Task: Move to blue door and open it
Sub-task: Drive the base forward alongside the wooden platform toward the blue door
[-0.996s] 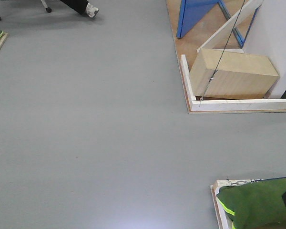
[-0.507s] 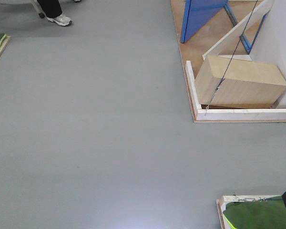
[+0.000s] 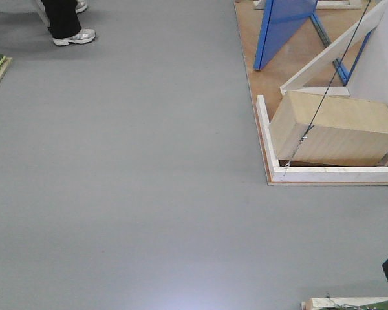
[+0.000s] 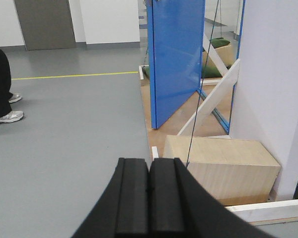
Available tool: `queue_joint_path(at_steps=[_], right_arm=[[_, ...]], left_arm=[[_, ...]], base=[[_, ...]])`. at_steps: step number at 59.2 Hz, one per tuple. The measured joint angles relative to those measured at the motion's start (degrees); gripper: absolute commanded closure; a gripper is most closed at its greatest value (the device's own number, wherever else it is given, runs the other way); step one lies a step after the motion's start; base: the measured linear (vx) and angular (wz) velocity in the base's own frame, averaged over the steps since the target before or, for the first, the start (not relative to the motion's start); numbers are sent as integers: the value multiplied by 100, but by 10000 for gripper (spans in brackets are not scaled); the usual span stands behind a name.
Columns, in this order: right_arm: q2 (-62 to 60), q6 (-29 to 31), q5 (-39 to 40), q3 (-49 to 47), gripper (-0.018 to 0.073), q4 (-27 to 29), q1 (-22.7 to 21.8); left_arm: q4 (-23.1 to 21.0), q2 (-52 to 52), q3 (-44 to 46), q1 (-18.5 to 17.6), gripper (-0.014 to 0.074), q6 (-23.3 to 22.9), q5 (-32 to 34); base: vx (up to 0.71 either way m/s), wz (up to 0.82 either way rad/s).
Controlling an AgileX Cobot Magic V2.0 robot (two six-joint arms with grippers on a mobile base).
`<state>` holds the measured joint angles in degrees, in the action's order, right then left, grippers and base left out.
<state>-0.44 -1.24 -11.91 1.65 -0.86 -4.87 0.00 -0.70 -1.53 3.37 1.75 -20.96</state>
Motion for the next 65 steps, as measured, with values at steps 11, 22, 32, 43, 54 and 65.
queue_joint_path(at_steps=[11, 22, 32, 43, 54, 65], right_arm=[[0, 0, 0, 0, 557, 0, 0], [0, 0, 0, 0, 557, 0, 0], [0, 0, 0, 0, 557, 0, 0], [0, 0, 0, 0, 557, 0, 0], [0, 0, 0, 0, 557, 0, 0], [0, 0, 0, 0, 557, 0, 0]], left_arm=[[0, 0, 0, 0, 526, 0, 0], [0, 0, 0, 0, 526, 0, 0], [0, 0, 0, 0, 526, 0, 0], [0, 0, 0, 0, 526, 0, 0], [0, 0, 0, 0, 526, 0, 0], [0, 0, 0, 0, 526, 0, 0]], base=[[29, -1], [35, 3], [38, 2], [39, 3], [40, 2], [41, 0]])
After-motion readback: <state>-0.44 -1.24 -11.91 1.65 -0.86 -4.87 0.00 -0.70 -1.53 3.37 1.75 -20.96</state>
